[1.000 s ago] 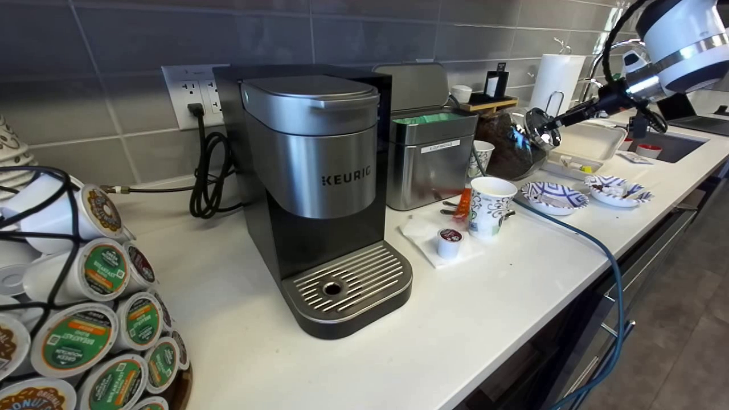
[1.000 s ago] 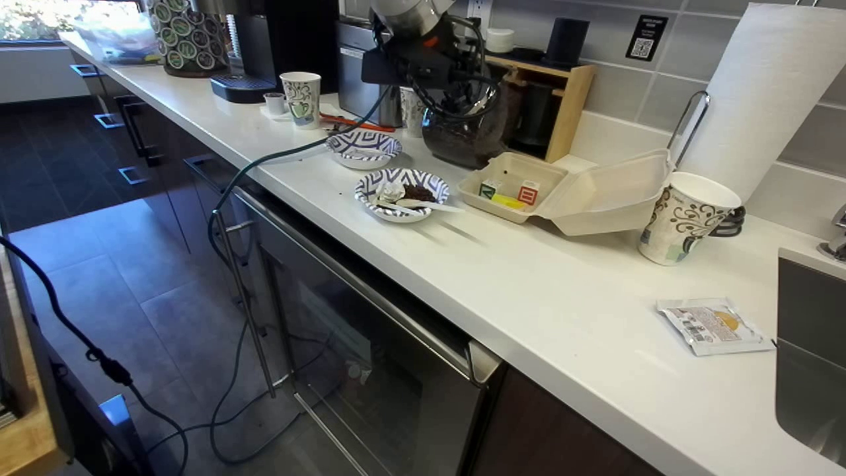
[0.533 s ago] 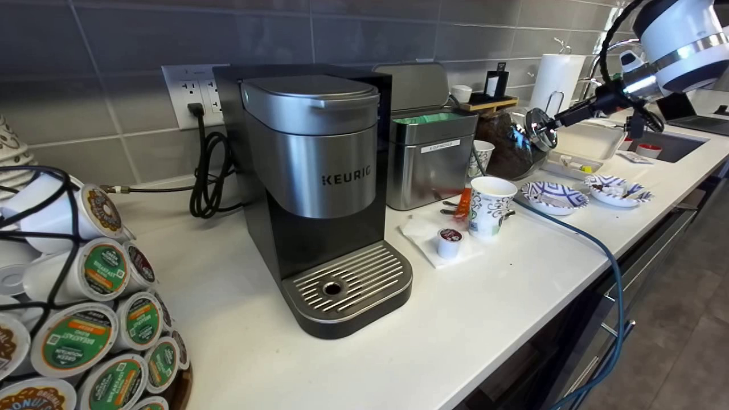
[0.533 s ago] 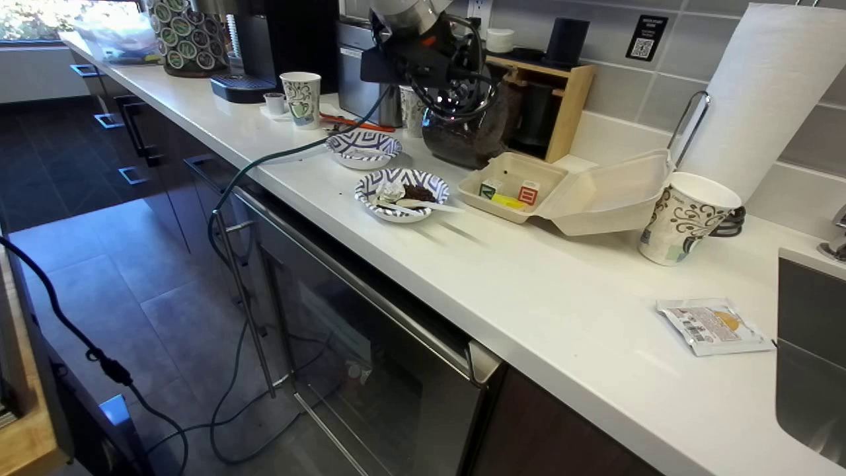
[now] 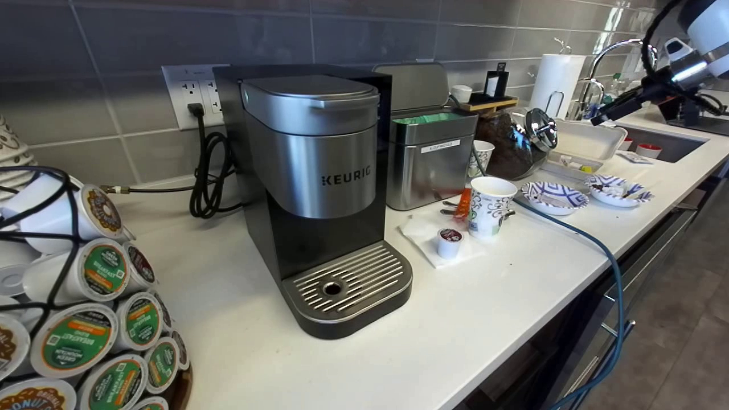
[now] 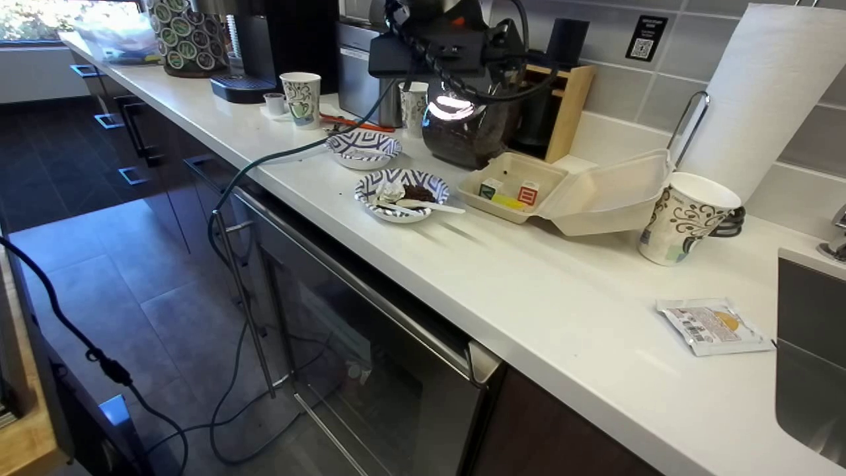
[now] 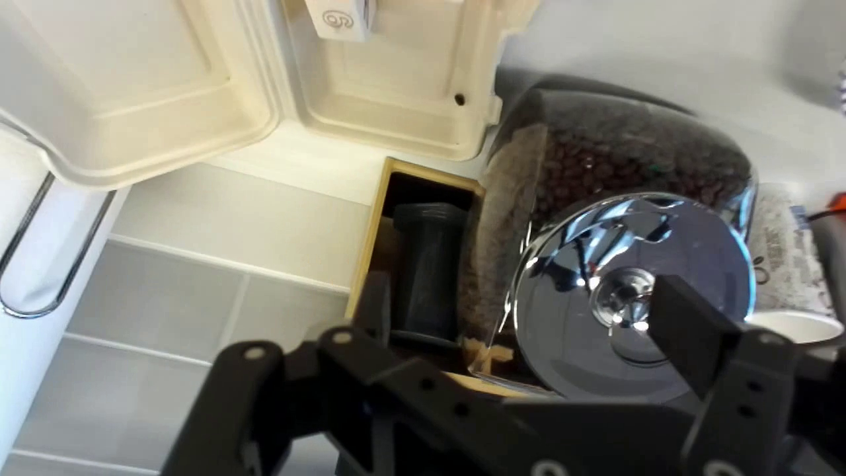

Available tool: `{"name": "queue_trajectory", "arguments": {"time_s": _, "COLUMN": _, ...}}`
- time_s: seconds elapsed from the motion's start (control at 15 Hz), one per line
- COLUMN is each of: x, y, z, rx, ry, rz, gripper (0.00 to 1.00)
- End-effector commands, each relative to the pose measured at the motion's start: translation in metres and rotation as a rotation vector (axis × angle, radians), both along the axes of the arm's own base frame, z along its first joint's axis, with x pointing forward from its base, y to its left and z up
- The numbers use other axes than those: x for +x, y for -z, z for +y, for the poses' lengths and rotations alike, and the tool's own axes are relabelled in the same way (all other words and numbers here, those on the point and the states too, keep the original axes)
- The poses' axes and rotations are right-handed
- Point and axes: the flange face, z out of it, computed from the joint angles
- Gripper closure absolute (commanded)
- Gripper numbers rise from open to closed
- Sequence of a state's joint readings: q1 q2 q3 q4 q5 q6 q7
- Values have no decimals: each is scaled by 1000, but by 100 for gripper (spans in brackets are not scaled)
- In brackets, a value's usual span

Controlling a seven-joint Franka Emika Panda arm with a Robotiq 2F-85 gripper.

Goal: Put the silver lid on the glass container.

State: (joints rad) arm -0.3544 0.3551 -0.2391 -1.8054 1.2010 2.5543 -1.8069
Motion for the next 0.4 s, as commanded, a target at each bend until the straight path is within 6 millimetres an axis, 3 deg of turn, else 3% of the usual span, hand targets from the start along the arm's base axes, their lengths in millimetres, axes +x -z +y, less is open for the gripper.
{"name": "queue_trajectory", "arguments": {"time_s": 0.0, "x": -60, "y": -16, "z": -28, "rx": -99, "ry": -104, "rz": 97, "gripper": 0}}
{"name": "queue_trajectory", "arguments": {"time_s": 0.13, "x": -92, "y": -24, "z": -44, "rx": -213, "ry": -109, "rz": 149, "gripper": 0}}
{"name": "queue_trajectory", "arguments": {"time_s": 0.27, "x": -125, "y": -30, "z": -46, "rx": -232, "ry": -141, "rz": 155, "gripper": 0}}
{"name": "queue_trajectory", "arguments": {"time_s": 0.33, "x": -96, "y": -28, "z": -58, "rx": -206, "ry": -96, "rz": 143, "gripper": 0}}
